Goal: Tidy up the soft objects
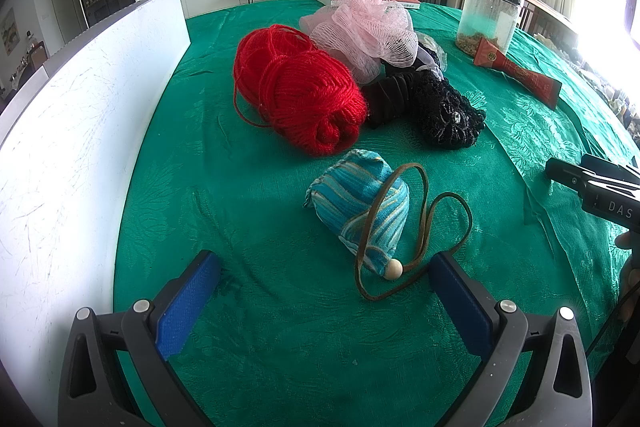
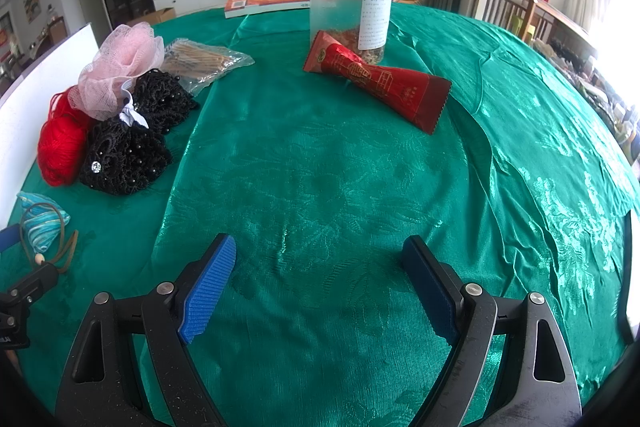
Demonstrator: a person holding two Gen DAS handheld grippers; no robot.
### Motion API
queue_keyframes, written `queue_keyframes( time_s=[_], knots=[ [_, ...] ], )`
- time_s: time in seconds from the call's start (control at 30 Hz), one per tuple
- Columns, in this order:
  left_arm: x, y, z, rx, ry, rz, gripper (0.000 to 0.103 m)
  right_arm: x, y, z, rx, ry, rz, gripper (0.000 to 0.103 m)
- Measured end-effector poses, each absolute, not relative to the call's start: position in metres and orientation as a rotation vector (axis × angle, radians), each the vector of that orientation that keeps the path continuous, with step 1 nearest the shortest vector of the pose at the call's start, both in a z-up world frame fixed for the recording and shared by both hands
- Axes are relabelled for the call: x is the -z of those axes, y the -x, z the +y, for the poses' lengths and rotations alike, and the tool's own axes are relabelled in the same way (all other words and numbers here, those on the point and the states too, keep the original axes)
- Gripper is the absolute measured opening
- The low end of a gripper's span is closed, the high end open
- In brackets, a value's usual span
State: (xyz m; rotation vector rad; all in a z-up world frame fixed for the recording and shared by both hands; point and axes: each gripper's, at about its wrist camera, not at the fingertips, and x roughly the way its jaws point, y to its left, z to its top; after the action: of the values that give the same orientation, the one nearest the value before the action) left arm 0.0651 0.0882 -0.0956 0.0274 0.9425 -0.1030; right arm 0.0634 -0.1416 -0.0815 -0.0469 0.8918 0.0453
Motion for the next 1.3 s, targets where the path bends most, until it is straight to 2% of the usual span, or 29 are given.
queue_keyframes(
  time_s=[0.27, 0.47, 0.6, 0.73, 0.77, 0.8, 0.83, 1.03, 1.07, 1.23, 1.27, 1.3],
  knots=[
    [0.090, -0.046, 0.099, 0.121, 0.022, 0.986, 0.103, 0.081, -0.061, -0.141, -0.070, 0.044, 0.895, 0.088],
    [0.080, -0.017, 0.110, 0.160, 0.044, 0.975, 0.103, 0.063, -0.062, -0.099, -0.307, -0.017, 0.846, 0.087],
    [0.075, -0.014, 0.113, 0.164, 0.068, 0.975, 0.103, 0.054, -0.108, -0.061, -0.404, -0.044, 0.883, 0.087],
    [0.070, -0.011, 0.114, 0.172, 0.057, 0.974, 0.103, 0.072, -0.146, -0.035, -0.471, -0.010, 1.036, 0.085],
    [0.069, -0.009, 0.113, 0.176, 0.049, 0.967, 0.103, 0.074, -0.144, -0.038, -0.482, -0.013, 1.037, 0.077],
    [0.069, -0.009, 0.113, 0.179, 0.041, 0.963, 0.103, 0.074, -0.139, -0.045, -0.483, -0.004, 1.019, 0.045],
    [0.070, -0.009, 0.112, 0.181, 0.034, 0.965, 0.103, 0.075, -0.135, -0.054, -0.492, -0.015, 1.031, 0.026],
    [0.076, -0.028, 0.101, 0.215, 0.043, 0.980, 0.103, 0.058, -0.089, -0.148, -0.362, -0.104, 0.944, 0.017],
    [0.074, -0.034, 0.098, 0.224, 0.047, 0.971, 0.103, 0.056, -0.080, -0.165, -0.311, -0.125, 0.926, 0.012],
    [0.081, -0.080, 0.082, 0.193, 0.080, 0.987, 0.103, 0.053, -0.047, -0.217, -0.124, -0.205, 0.890, 0.014],
    [0.084, -0.085, 0.080, 0.179, 0.086, 0.998, 0.103, 0.052, -0.044, -0.219, -0.102, -0.194, 0.890, 0.022],
    [0.087, -0.090, 0.078, 0.166, 0.079, 1.003, 0.102, 0.050, -0.043, -0.221, -0.097, -0.194, 0.889, 0.047]
  ],
)
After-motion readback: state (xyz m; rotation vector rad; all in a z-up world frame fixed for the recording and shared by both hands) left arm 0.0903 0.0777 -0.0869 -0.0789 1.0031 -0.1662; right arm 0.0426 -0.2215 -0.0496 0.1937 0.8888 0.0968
